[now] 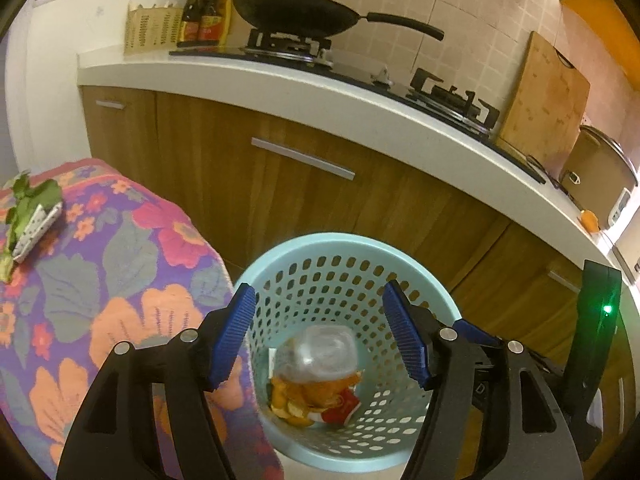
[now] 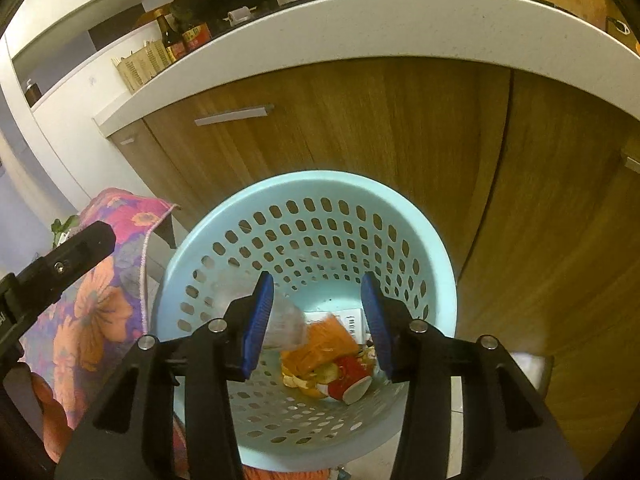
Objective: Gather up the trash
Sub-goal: 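Open the left tool to drop the bottle while the right tool drops the snack bag into the basket, then move both tools back to the table toward the bok choy and dotted paper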
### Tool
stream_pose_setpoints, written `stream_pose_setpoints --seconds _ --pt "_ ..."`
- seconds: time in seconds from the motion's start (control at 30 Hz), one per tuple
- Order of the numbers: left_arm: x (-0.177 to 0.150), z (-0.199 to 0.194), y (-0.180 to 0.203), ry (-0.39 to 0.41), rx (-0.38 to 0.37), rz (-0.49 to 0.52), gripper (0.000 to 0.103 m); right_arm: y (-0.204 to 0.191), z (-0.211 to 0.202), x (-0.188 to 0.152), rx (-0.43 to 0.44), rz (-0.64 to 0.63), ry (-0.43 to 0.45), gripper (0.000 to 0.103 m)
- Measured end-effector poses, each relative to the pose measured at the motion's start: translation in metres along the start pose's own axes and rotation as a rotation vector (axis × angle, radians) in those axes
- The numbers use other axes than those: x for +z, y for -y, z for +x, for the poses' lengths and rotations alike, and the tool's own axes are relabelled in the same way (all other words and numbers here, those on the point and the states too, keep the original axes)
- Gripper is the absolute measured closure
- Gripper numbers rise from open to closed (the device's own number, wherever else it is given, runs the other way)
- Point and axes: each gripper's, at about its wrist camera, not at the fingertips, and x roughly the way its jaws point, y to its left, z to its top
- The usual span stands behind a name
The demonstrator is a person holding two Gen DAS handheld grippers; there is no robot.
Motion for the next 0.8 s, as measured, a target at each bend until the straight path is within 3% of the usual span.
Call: stream_pose_setpoints --seconds 0.37,0.6,0.8 --pt "0.006 -0.043 -0.01 0.067 0.015 -0.003 0.039 -0.034 -0.028 0.005 0.055 -0.058 0.06 0.061" --pt "0.016 -0.084 -0.045 0.125 0.057 -0.047 0.037 -0.073 -0.037 0.002 0.107 -0.125 0.074 0.061" --pt "0.022 -0.115 -0.094 0.168 0.148 -0.067 0.037 -0.125 -0.038 0.002 0.162 -0.207 0.08 0.061"
